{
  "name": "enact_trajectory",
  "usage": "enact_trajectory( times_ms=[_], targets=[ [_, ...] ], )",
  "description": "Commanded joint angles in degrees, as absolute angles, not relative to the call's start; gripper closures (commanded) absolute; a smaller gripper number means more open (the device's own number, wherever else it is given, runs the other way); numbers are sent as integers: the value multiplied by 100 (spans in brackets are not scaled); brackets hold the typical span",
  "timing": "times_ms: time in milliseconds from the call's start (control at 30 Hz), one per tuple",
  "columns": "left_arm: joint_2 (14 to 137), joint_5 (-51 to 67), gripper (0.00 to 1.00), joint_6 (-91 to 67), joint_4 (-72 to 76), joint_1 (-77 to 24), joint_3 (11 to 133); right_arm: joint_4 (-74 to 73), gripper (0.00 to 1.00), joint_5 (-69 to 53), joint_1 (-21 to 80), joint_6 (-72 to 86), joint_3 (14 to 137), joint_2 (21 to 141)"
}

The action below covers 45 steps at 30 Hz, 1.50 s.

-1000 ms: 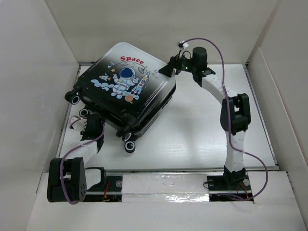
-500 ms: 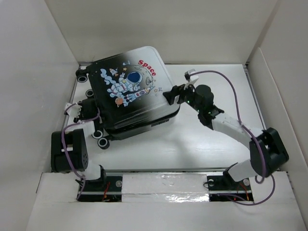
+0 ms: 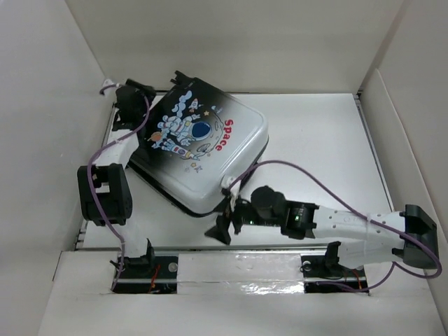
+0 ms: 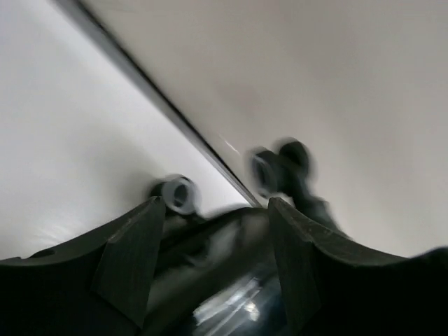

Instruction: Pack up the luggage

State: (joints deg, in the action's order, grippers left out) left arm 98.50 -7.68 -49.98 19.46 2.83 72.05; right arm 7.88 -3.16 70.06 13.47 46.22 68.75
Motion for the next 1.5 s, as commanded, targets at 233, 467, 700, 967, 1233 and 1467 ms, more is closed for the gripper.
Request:
enact_trajectory(
  times_ms=[233,467,700,967,1233,1467],
  targets=[
    [9819,740,42,-3683,379,-439,9481,70,11,-377,6576,1117,5457,6329],
    [6921,-560,55,-4340,1247,-439,6852,587,77,-949,4626,1055,5038,5582],
    [4029,-2827,81,-5544,287,-439,3737,1423,99,-1958,1954,1740,5192,6625],
    [3822,-2778,92,-6574,-957,-370,2549,784,99,-2030,1028,1749,7161,9401],
    [4070,-2585,100,-6742,-976,-229,1830,975,98,-2460,1414,1679,7576,10923],
    [4463,-2031,100,-6478,173,-229,1406,1116,97,-3103,1731,1521,7840,11435]
  ],
)
